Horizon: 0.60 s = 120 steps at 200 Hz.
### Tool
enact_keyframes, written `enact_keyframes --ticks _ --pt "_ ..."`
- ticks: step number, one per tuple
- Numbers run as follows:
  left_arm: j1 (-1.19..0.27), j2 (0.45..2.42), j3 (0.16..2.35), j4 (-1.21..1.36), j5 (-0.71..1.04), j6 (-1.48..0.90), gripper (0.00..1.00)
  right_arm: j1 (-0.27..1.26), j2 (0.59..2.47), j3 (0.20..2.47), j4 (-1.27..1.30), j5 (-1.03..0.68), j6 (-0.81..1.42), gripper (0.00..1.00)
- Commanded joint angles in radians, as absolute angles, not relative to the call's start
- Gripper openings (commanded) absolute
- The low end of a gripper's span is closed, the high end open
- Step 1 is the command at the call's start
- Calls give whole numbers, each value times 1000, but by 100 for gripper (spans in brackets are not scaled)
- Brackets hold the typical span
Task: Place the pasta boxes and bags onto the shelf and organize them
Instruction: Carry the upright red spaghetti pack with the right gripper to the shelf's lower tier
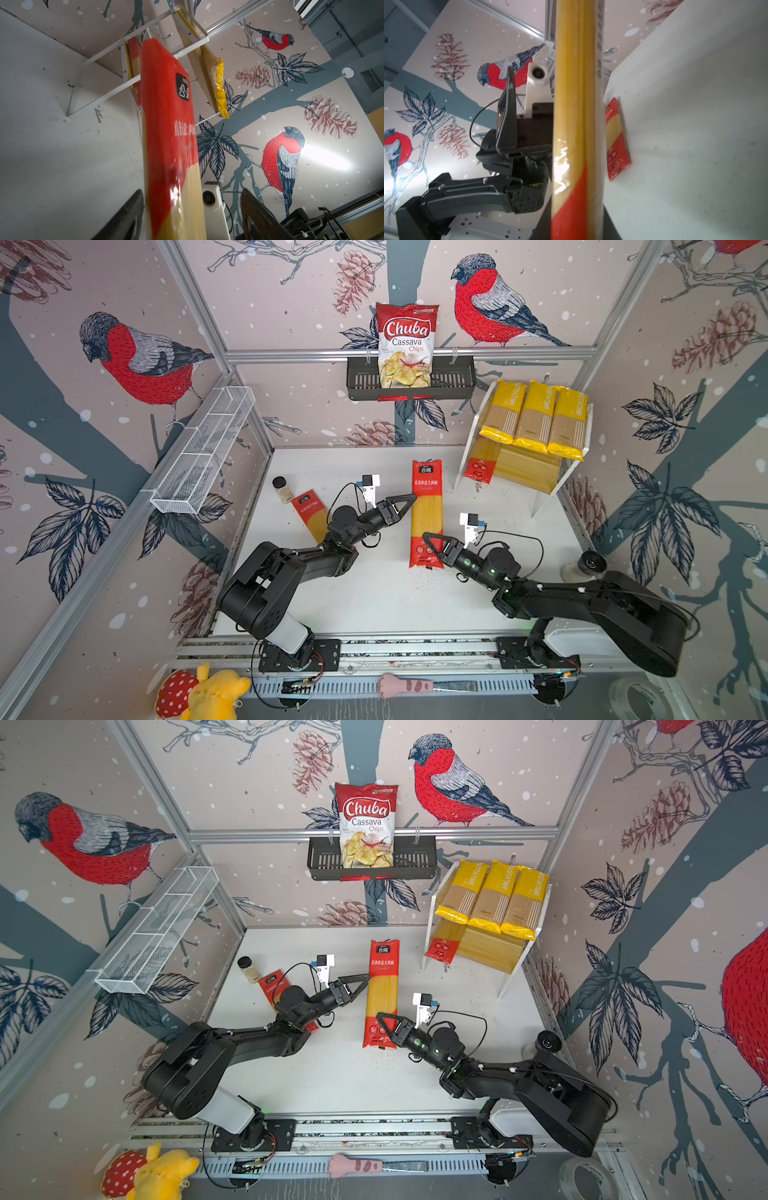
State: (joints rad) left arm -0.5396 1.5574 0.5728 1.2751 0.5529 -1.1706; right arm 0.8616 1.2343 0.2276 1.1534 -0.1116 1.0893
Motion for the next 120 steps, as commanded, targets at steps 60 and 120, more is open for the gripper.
enact_keyframes --ticks 60,120 --pt "-540 1535 524 1347 552 -1161 72 746 996 186 1010 -19 1022 3" --pt "-540 1471 483 1258 528 -1096 71 557 879 209 826 -114 993 2"
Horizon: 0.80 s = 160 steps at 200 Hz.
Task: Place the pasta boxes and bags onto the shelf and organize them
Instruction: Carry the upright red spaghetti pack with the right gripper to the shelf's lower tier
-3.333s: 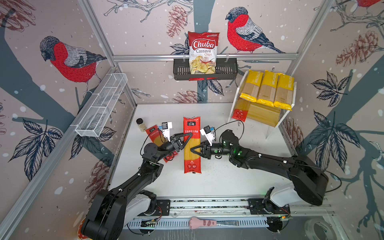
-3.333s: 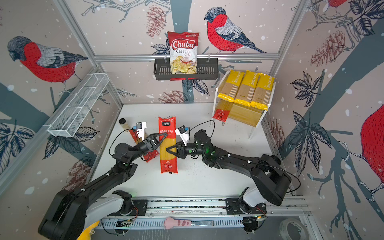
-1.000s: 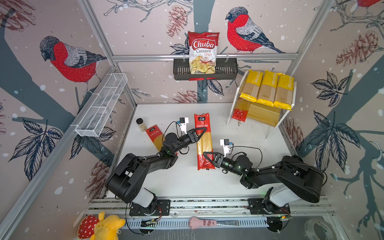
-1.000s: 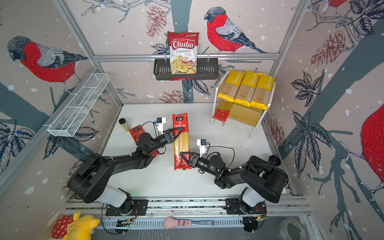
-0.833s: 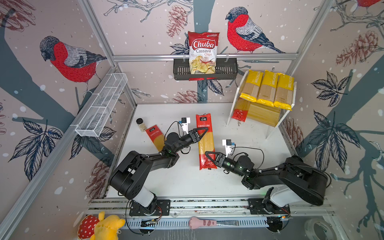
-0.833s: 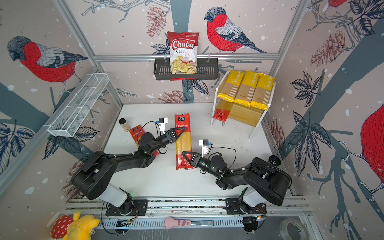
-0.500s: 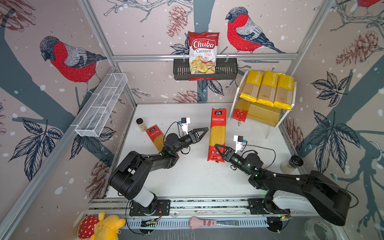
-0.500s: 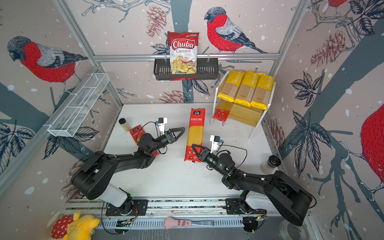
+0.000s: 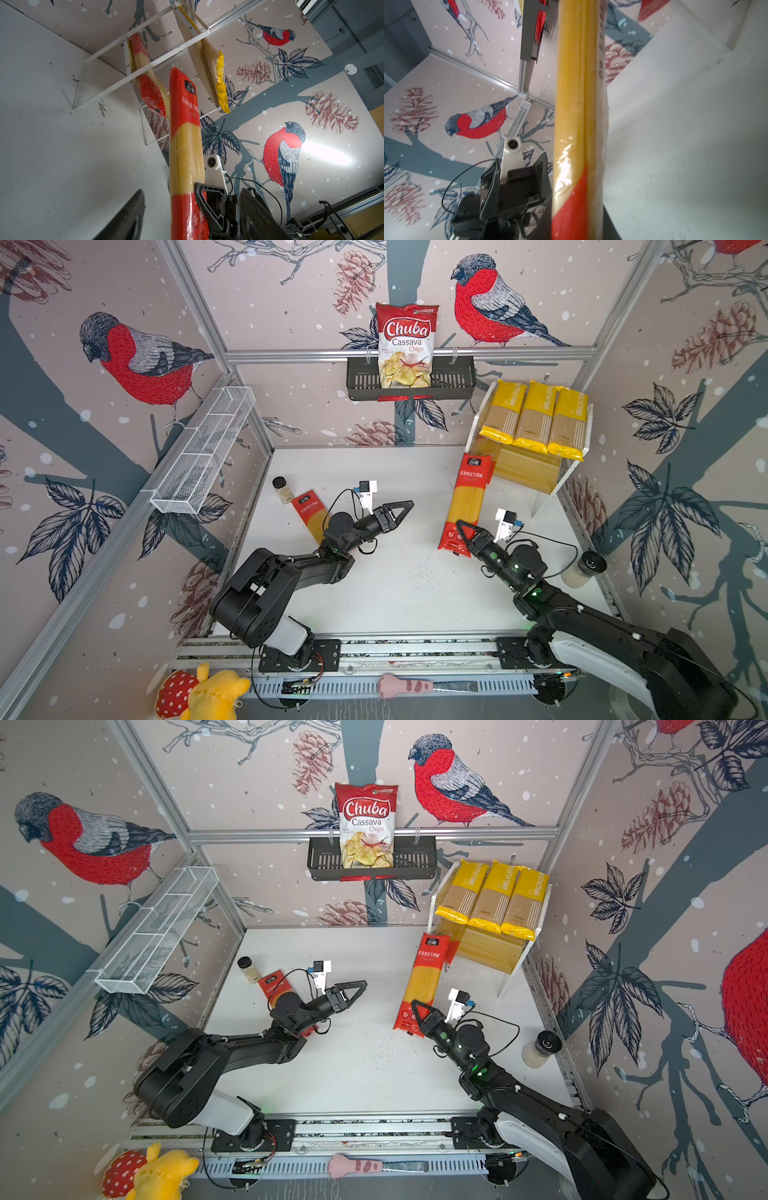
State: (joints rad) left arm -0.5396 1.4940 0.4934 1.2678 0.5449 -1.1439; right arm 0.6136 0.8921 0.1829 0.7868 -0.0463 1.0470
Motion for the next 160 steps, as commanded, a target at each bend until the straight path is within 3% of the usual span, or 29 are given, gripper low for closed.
enact_keyframes --ticks 1,112,160 --pt "-540 1470 482 1257 528 -1095 71 554 880 211 824 -116 992 2" --pt "-540 1275 399 965 446 -907 71 127 1054 460 698 -386 919 1" --pt "-540 1244 352 960 428 -903 71 52 1192 546 731 -391 930 3"
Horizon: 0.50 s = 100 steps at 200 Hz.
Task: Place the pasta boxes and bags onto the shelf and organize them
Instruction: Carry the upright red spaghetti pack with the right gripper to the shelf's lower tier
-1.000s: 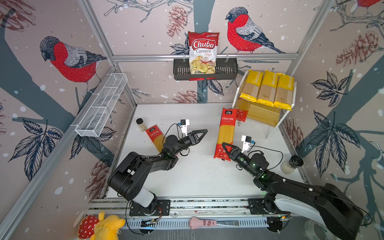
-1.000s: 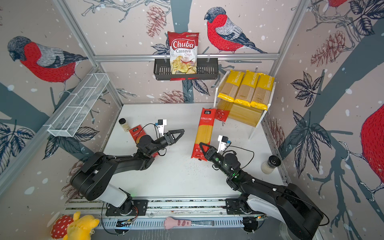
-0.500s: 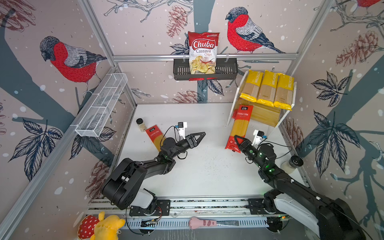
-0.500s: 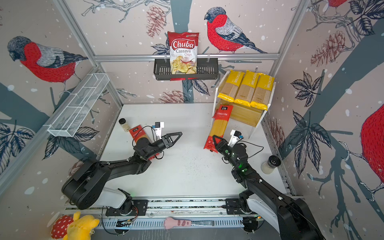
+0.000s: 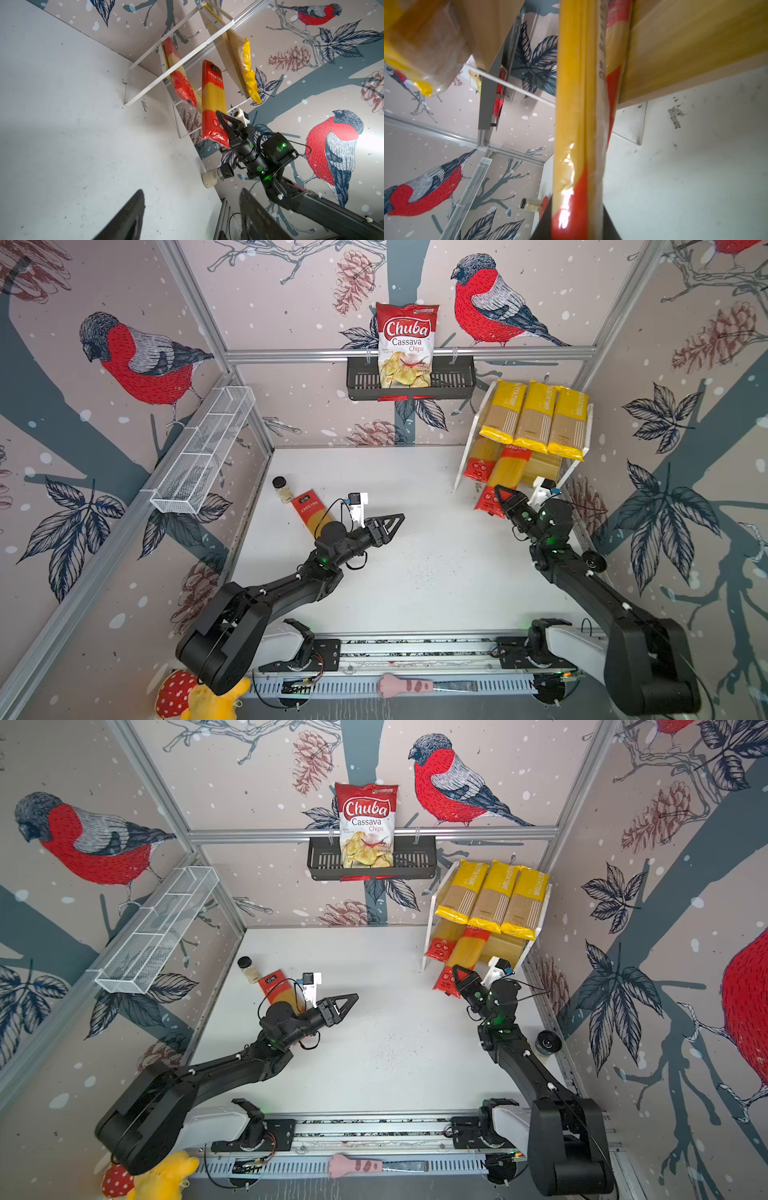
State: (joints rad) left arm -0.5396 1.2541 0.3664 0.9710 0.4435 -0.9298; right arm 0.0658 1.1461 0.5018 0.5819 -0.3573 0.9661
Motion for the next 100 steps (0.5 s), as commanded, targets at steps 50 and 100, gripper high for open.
enact_keyframes --ticks 50,100 --pt "-540 1220 327 940 411 -891 71 17 1317 634 731 -395 921 7" --pt "-540 1230 327 943 410 -885 71 -9 1401 714 686 -398 907 11"
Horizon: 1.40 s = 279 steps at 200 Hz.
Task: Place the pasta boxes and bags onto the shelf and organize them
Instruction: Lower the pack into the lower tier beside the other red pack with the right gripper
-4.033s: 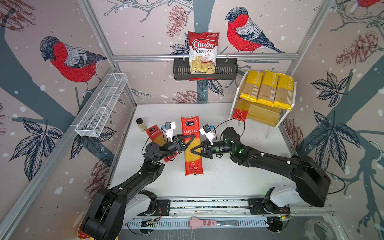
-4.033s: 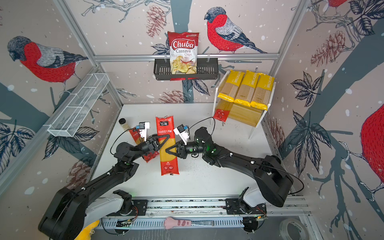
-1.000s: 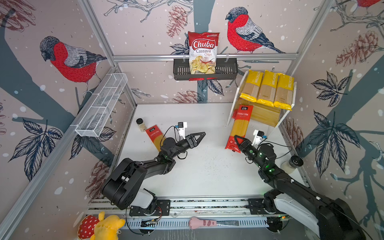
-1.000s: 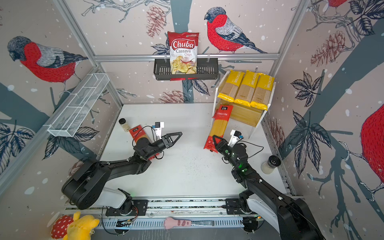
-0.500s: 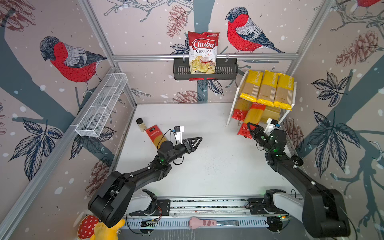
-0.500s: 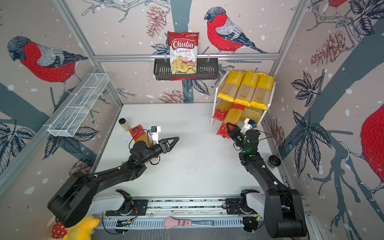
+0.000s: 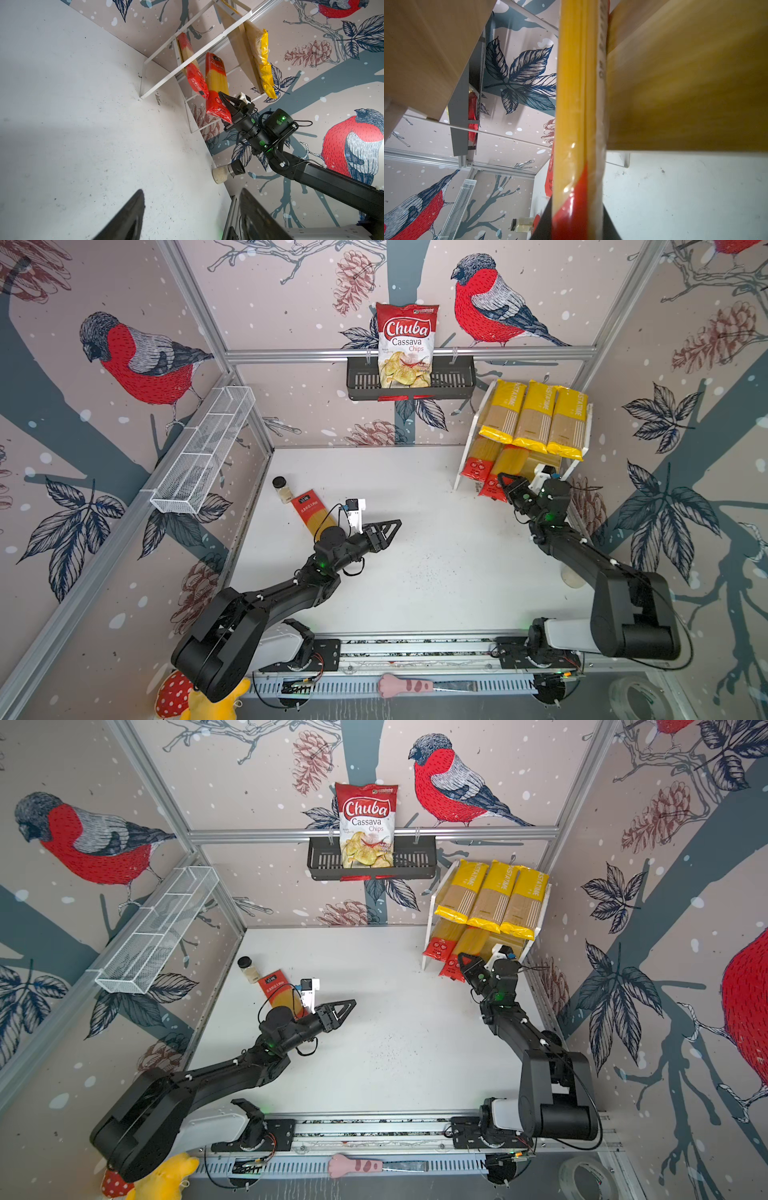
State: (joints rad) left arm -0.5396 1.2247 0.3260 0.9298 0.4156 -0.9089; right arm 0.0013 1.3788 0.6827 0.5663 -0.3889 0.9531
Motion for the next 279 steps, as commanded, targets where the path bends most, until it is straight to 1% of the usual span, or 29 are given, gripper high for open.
enact_keyframes --ticks 1,14,23,62,87,123,162,198,231,243,259,279 --pt "-540 1231 327 943 410 -885 71 -9 1404 714 687 -398 907 12" --pt "-540 1238 327 949 412 -887 71 -18 1431 725 678 -402 909 14" --pt "-540 1242 328 952 413 -887 71 -23 1448 728 671 -400 909 17" --pt "-540 1246 326 951 414 -887 71 -45 1475 729 632 -403 924 37" --pt "-540 1250 325 953 413 -884 71 -50 1460 720 607 -415 926 46" --pt "-540 1256 324 963 416 -885 71 -75 1422 670 607 -450 957 56" --pt "-540 1258 324 966 416 -885 71 -111 1388 618 592 -511 968 62" --pt "-540 1261 319 975 415 -888 71 -116 1335 553 603 -545 972 64" --pt "-540 1276 316 995 420 -902 70 -109 1286 503 642 -544 987 61" --pt "-540 1281 316 1001 422 -907 70 -103 1286 504 647 -541 988 58" --pt "-540 1284 316 1006 421 -910 70 -97 1298 512 654 -541 990 52" --pt "-540 1280 316 1003 419 -910 70 -92 1317 522 668 -543 993 40"
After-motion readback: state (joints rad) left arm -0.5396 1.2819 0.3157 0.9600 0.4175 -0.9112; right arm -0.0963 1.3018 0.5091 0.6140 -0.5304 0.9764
